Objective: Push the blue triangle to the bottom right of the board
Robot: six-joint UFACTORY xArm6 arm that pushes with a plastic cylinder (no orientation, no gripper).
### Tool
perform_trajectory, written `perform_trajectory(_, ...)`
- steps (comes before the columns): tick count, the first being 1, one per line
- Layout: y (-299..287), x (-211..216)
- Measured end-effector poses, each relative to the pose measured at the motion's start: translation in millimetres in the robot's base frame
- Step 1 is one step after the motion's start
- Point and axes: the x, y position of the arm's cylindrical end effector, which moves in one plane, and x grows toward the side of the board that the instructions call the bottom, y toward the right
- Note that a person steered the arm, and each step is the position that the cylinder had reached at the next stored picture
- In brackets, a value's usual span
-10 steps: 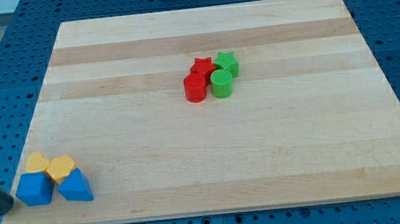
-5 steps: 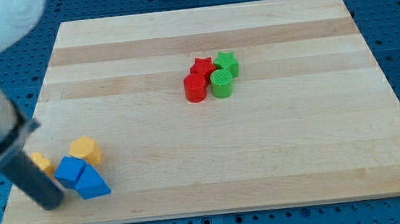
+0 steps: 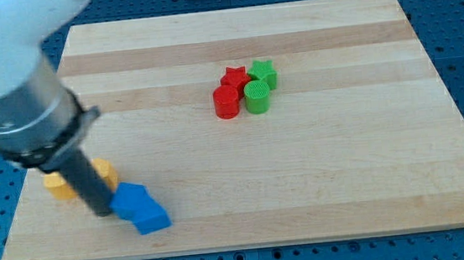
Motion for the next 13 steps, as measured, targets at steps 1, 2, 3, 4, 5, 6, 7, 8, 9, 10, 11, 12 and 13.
perform_trajectory(1,59.6,0.0)
perform_trajectory(2,90.4,0.0)
perform_trajectory(3,54.3,-0.7)
perform_trajectory(4,-16.4,2.6)
perform_trajectory(5,-58.2,40.7)
perform_trajectory(6,-57.5,53.5)
perform_trajectory(7,-53.3,54.5)
perform_trajectory(8,-47.8,54.7)
perform_trajectory(9,-6.1,54.0)
perform_trajectory(10,54.4,54.9)
perform_trajectory(11,131.8,54.0)
perform_trajectory(12,218.4,53.3)
perform_trajectory(13,273.8,44.1)
